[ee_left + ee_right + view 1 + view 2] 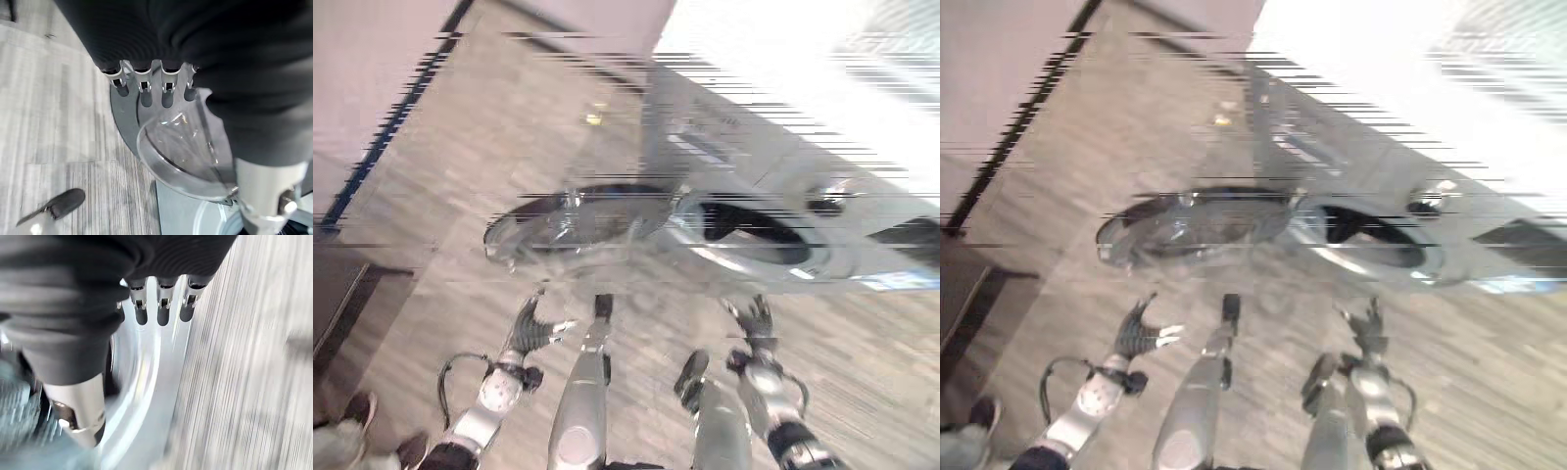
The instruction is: Grab the laundry basket,head to the washer,open it,put in the laundry and shut it.
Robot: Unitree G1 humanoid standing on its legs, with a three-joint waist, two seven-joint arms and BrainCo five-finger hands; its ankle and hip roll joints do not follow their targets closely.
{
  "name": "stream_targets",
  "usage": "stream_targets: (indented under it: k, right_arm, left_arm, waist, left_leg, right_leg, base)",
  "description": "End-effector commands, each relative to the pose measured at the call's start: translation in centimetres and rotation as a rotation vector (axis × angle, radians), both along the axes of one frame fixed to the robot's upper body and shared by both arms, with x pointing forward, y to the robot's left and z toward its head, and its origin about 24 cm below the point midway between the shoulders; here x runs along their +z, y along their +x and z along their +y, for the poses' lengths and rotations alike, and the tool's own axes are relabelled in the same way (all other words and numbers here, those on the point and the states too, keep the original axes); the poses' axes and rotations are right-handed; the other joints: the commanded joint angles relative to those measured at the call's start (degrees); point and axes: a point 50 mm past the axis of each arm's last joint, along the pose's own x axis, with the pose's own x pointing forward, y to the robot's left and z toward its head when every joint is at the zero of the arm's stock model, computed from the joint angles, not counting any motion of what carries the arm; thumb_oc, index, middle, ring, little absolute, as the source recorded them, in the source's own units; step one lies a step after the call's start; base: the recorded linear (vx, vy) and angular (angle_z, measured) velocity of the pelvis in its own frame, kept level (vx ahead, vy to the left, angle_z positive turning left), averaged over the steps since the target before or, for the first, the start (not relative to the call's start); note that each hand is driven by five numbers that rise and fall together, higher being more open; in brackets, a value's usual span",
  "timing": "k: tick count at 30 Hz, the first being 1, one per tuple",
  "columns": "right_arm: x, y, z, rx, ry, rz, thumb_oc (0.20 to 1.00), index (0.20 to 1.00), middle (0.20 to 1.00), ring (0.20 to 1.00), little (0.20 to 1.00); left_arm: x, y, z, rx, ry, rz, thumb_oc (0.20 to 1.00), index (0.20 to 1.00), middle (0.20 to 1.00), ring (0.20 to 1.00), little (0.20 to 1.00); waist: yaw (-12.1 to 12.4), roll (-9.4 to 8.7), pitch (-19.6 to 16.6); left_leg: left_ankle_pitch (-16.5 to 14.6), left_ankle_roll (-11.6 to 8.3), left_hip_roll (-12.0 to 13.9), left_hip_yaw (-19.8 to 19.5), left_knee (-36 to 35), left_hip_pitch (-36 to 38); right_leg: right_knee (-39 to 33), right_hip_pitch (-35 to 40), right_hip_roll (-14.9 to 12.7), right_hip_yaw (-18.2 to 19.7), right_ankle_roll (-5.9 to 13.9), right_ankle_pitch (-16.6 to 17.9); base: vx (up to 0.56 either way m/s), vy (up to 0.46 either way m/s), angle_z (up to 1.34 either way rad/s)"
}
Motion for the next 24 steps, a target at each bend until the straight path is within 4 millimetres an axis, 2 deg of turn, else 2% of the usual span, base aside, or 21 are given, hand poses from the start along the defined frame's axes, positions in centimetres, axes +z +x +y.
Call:
stream_targets:
  k: [1, 2, 4, 5, 6, 7, 9, 11, 15, 17, 18, 22, 24]
  right_arm:
    - [2.5, 1.9, -3.2, -0.028, 0.024, -0.145, 1.000, 1.000, 1.000, 1.000, 1.000]
    - [1.7, 0.0, -4.2, -0.052, 0.018, -0.107, 1.000, 1.000, 1.000, 1.000, 1.000]
    - [0.9, -1.7, -4.8, -0.111, 0.042, -0.075, 1.000, 1.000, 1.000, 1.000, 1.000]
    - [0.9, -1.7, -4.8, -0.111, 0.042, -0.075, 1.000, 1.000, 1.000, 1.000, 1.000]
    - [0.1, -3.6, -5.3, -0.148, 0.092, -0.052, 1.000, 1.000, 1.000, 1.000, 1.000]
    - [-0.4, -4.6, -5.5, -0.168, 0.118, -0.035, 1.000, 1.000, 1.000, 1.000, 1.000]
    - [-1.1, -5.7, -5.5, -0.201, 0.153, -0.011, 1.000, 1.000, 1.000, 1.000, 1.000]
    - [-1.4, -6.1, -5.5, -0.213, 0.171, -0.001, 1.000, 1.000, 1.000, 1.000, 1.000]
    - [-3.6, -9.3, -5.0, -0.235, 0.182, 0.172, 1.000, 1.000, 1.000, 1.000, 1.000]
    - [-4.2, -9.8, -4.5, -0.221, 0.194, 0.225, 1.000, 1.000, 1.000, 1.000, 1.000]
    - [-4.2, -9.8, -4.5, -0.221, 0.194, 0.225, 1.000, 1.000, 1.000, 1.000, 1.000]
    - [-5.8, -12.1, -3.8, -0.168, 0.181, 0.417, 1.000, 1.000, 1.000, 1.000, 1.000]
    - [-6.0, -12.1, -3.3, -0.136, 0.175, 0.435, 1.000, 1.000, 1.000, 1.000, 1.000]
  left_arm:
    - [-0.1, -0.1, -0.9, -0.065, -0.050, 0.005, 1.000, 1.000, 1.000, 1.000, 1.000]
    - [-1.9, -2.2, 0.2, 0.008, -0.060, 0.095, 1.000, 1.000, 1.000, 1.000, 1.000]
    - [-3.7, -4.2, 1.0, 0.103, -0.078, 0.182, 1.000, 1.000, 1.000, 1.000, 1.000]
    - [-3.7, -4.2, 1.0, 0.103, -0.078, 0.182, 1.000, 1.000, 1.000, 1.000, 1.000]
    - [-4.8, -5.7, 1.2, 0.172, -0.107, 0.230, 1.000, 1.000, 1.000, 1.000, 1.000]
    - [-5.5, -6.8, 1.4, 0.220, -0.122, 0.266, 1.000, 1.000, 1.000, 1.000, 1.000]
    - [-6.4, -8.0, 1.5, 0.298, -0.163, 0.310, 1.000, 1.000, 1.000, 1.000, 1.000]
    - [-6.8, -8.4, 1.4, 0.331, -0.179, 0.326, 1.000, 1.000, 1.000, 1.000, 1.000]
    - [-8.9, -11.0, 0.9, 0.451, -0.206, 0.454, 1.000, 1.000, 1.000, 1.000, 1.000]
    - [-9.5, -12.0, 0.8, 0.474, -0.204, 0.510, 1.000, 1.000, 1.000, 1.000, 1.000]
    - [-9.5, -12.0, 0.8, 0.474, -0.204, 0.510, 1.000, 1.000, 1.000, 1.000, 1.000]
    - [-10.3, -13.0, 0.0, 0.466, -0.202, 0.581, 1.000, 1.000, 1.000, 1.000, 1.000]
    - [-10.3, -13.0, -0.1, 0.466, -0.204, 0.582, 1.000, 1.000, 1.000, 1.000, 1.000]
  waist:
    - [-0.14, 2.76, -0.18]
    - [-1.11, 2.53, -2.30]
    - [-1.82, 2.14, -4.83]
    - [-1.82, 2.14, -4.83]
    - [-2.22, 2.15, -6.76]
    - [-2.33, 2.07, -7.92]
    - [-2.35, 1.95, -9.85]
    - [-2.40, 2.01, -10.59]
    - [-2.66, 1.80, -14.81]
    - [-2.80, 1.79, -15.76]
    - [-2.80, 1.78, -15.73]
    - [-2.64, 1.71, -17.10]
    - [-2.60, 2.06, -17.32]
  left_leg:
    - [0.24, 0.37, -0.49, 0.23, -2.95, -0.55]
    - [0.90, -0.08, -0.01, 0.57, -5.00, 2.27]
    - [1.54, -0.61, 0.64, 1.28, -6.95, 4.72]
    - [1.54, -0.61, 0.64, 1.28, -6.95, 4.72]
    - [1.98, -0.87, 0.94, 1.68, -8.51, 6.95]
    - [2.32, -1.08, 1.05, 1.91, -9.68, 8.57]
    - [2.42, -1.38, 1.02, 2.10, -10.59, 10.30]
    - [2.21, -1.40, 0.94, 2.18, -10.68, 11.23]
    - [0.63, -1.49, 0.64, 2.80, -11.19, 15.37]
    - [0.16, -1.47, 0.50, 3.03, -11.31, 16.35]
    - [0.15, -1.46, 0.49, 3.04, -11.31, 16.38]
    - [-0.72, -1.33, 0.05, 2.97, -11.31, 17.41]
    - [0.04, -0.79, 0.11, 2.99, -11.31, 16.73]
  right_leg:
    - [1.27, 4.91, 3.79, -1.68, -5.29, -8.88]
    - [-1.24, 7.51, 4.30, -1.61, -4.98, -7.92]
    - [-4.09, 9.93, 4.72, -1.28, -4.36, -6.68]
    - [-4.09, 9.93, 4.72, -1.28, -4.36, -6.68]
    - [-6.29, 11.95, 5.03, -1.25, -4.01, -5.73]
    - [-7.74, 13.68, 5.28, -1.45, -3.82, -5.23]
    - [-9.40, 15.94, 5.39, -1.68, -3.47, -4.69]
    - [-10.15, 17.02, 5.42, -1.77, -3.31, -4.37]
    - [-12.67, 21.58, 5.08, -1.29, -2.44, -3.51]
    - [-12.85, 22.16, 4.84, -1.09, -2.27, -3.41]
    - [-12.86, 22.18, 4.83, -1.08, -2.26, -3.41]
    - [-13.22, 23.23, 4.53, -0.85, -2.04, -3.04]
    - [-13.32, 22.75, 4.62, -1.68, -2.19, -2.10]
  base:
    - [0.04, -0.023, -0.18]
    - [0.04, -0.010, -0.11]
    - [0.03, -0.016, -0.02]
    - [0.03, -0.008, -0.14]
    - [0.07, -0.004, -0.22]
    - [0.09, -0.005, -0.19]
    - [0.06, -0.003, -0.04]
    - [0.03, 0.002, 0.01]
    - [0.08, 0.008, 0.04]
    - [0.06, 0.016, -0.02]
    - [0.04, 0.016, -0.05]
    - [0.03, 0.019, -0.03]
    - [-0.02, 0.017, 0.00]
